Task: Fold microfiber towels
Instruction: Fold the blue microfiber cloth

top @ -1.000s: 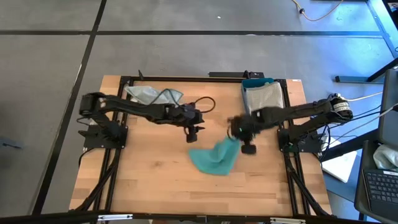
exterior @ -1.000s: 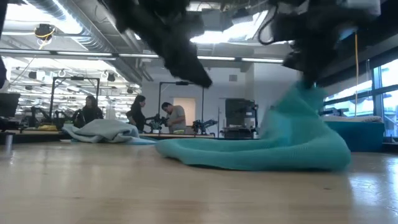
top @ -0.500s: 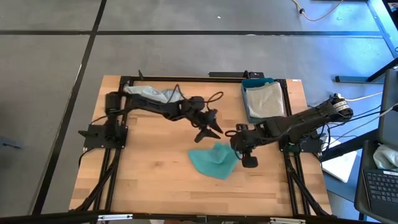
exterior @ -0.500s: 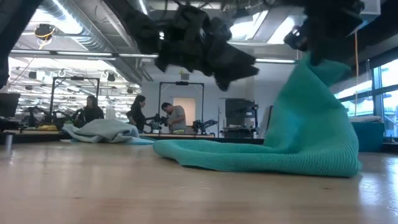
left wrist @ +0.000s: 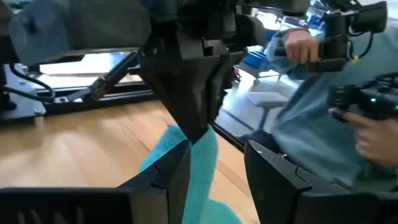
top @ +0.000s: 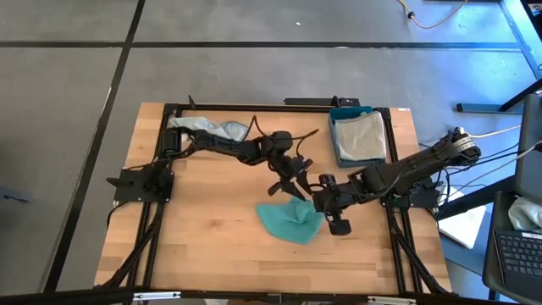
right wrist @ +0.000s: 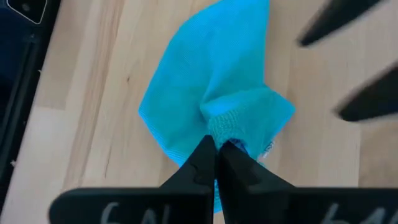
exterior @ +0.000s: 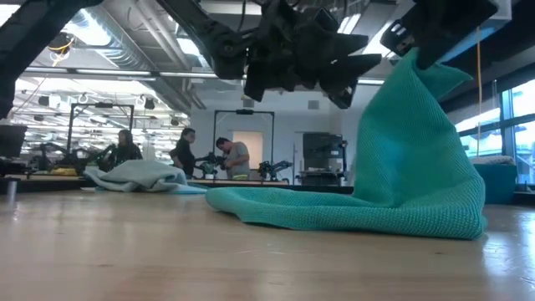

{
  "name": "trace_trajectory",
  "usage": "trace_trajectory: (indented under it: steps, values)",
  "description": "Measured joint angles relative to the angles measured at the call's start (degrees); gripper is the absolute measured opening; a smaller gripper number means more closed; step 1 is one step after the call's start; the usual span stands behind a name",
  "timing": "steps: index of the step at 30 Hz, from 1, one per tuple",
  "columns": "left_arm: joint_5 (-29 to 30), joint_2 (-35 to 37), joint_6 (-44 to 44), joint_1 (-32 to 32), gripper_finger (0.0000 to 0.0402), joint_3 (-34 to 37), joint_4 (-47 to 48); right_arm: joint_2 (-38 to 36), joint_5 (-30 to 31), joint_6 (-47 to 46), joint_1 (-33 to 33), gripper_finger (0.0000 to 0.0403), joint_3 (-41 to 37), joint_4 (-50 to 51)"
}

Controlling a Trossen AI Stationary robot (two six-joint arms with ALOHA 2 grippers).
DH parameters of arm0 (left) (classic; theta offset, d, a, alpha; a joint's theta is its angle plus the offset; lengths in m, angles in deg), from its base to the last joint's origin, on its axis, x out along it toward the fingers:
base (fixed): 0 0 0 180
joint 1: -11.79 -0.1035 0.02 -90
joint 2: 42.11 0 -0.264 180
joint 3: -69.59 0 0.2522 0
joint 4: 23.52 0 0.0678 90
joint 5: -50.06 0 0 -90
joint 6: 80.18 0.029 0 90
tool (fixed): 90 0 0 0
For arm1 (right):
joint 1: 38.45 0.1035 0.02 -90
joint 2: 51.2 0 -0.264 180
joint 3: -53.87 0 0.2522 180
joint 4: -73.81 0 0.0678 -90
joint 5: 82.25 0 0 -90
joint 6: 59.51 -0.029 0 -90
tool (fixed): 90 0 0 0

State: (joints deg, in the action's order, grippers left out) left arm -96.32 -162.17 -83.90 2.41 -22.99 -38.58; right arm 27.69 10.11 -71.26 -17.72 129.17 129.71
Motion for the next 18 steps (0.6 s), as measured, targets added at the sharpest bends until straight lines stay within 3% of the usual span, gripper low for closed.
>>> trace_trajectory:
  steps: [7, 11, 14, 18]
  values:
    - [4.01, 0.01, 4.04, 2.56, 0.0142, -0.04, 0.50, 0.00, -0.23, 5.63, 0.23, 0.0007, 0.41, -6.71]
    - [2.94, 0.02, 3.85, 3.60, 0.0142, -0.04, 1.34, 0.00, 1.05, 6.88, 0.66, 0.0007, 3.48, -5.26]
    - [2.89, 0.02, 3.86, 5.13, 0.0142, -0.04, 1.36, 0.00, 5.45, 3.54, 0.91, 0.0007, 6.31, -0.90]
    - [5.82, 0.03, 4.26, 6.55, 0.0139, -0.04, 1.08, 0.02, 6.52, 1.41, 0.98, 0.0007, 6.78, 1.27]
